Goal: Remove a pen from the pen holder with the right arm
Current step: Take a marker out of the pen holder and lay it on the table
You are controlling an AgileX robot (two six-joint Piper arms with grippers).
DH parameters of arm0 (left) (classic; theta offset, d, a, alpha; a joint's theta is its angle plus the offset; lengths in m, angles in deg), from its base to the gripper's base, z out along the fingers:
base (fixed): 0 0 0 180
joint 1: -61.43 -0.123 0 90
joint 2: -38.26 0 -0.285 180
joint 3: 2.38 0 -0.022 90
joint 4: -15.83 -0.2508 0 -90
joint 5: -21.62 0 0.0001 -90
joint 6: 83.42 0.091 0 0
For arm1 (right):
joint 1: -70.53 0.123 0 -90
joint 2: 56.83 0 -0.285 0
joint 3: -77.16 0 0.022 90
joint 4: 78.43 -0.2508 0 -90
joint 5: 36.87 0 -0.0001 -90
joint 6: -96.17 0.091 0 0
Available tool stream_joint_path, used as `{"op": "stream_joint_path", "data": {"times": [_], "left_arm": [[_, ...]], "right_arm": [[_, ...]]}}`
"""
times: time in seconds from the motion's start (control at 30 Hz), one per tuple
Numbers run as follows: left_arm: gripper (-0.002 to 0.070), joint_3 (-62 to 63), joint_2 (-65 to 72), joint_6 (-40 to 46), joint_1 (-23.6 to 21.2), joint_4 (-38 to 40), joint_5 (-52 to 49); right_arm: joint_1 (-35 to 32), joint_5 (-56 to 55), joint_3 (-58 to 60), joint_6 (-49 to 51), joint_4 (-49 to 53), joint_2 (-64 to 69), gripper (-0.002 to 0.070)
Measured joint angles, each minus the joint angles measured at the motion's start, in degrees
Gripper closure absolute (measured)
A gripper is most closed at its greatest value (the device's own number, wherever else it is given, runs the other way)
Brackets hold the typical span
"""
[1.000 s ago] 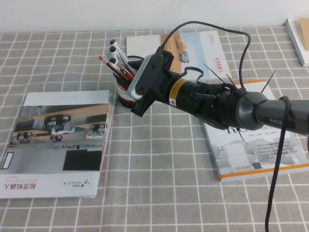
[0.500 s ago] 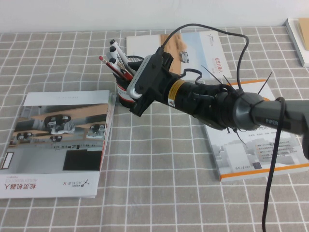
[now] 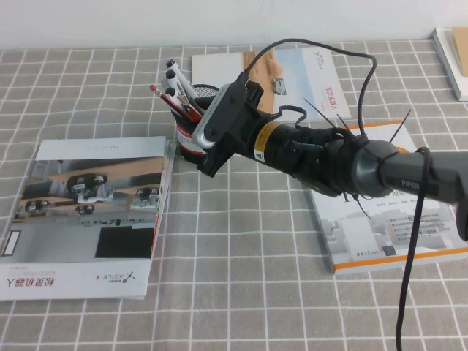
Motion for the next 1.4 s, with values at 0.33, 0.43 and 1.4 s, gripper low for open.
{"op": "stream_joint_path", "data": {"times": [0.33,0.43,1.4], "left_arm": [[0.068,0.0,0.0,0.0,0.0,0.0,0.0],[0.068,0.0,0.0,0.0,0.0,0.0,0.0],[0.068,0.0,0.0,0.0,0.0,0.0,0.0]], "right_arm": [[0.0,0.0,0.0,0.09,0.0,0.0,0.0379],[0.0,0.0,0.0,0.31,0.0,0.0,0.0383],[0.46,-0.87,0.0,2.17,0.0,0.0,0.0426]]}}
